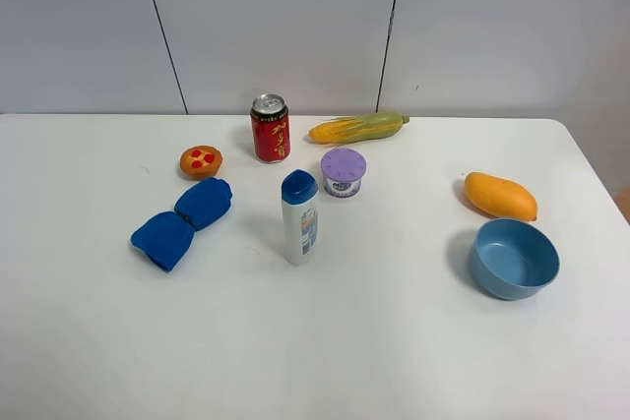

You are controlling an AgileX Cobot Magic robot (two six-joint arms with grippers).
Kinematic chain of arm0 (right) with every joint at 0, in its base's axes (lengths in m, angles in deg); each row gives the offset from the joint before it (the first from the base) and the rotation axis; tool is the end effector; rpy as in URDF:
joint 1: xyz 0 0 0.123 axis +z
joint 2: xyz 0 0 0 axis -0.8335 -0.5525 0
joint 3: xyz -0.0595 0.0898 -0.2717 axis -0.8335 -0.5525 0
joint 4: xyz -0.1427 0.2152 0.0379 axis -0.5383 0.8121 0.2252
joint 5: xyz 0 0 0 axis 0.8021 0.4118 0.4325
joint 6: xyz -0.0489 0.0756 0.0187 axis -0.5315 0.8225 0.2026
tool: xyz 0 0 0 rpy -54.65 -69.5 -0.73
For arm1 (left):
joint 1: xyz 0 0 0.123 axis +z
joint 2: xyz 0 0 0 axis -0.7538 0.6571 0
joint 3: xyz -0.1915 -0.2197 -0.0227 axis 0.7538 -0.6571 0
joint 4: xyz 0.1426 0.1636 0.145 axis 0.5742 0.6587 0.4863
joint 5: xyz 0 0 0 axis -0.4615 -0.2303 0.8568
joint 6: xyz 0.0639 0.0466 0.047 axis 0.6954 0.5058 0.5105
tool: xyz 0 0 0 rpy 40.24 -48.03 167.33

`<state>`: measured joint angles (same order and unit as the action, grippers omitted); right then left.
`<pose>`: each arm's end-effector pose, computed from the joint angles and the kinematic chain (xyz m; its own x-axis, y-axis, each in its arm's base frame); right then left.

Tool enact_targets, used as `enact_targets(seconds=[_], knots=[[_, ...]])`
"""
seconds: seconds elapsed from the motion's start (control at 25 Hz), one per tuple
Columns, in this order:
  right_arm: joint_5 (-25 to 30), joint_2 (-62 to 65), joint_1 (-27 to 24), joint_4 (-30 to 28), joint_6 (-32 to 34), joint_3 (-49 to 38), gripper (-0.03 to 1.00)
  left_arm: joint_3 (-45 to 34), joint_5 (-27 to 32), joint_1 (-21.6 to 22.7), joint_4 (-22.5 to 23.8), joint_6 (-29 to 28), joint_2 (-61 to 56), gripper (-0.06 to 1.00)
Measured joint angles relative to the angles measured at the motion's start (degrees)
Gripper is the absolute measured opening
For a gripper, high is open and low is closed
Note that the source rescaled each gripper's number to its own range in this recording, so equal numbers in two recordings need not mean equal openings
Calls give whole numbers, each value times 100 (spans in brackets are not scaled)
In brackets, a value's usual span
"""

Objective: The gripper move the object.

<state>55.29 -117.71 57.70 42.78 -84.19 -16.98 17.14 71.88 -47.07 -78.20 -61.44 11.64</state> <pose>0.1015 0.0232 0.4704 -0.1764 -0.5075 -0.8434 -0.3811 0.8252 -0.4168 -0.0053 0.0005 0.2843 -0.4397 0.0472 -0.8969 -0.0117 0.9982 0.0582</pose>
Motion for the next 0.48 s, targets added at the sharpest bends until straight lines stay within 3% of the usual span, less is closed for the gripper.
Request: enact_targets(seconds=[0.16,0.48], knots=[[321,1057,-164,-363,1103,-655,79,0,0,0,0,0,0,100],[836,2838,-752,-646,2272,-2928,79,0,0,0,0,0,0,100]])
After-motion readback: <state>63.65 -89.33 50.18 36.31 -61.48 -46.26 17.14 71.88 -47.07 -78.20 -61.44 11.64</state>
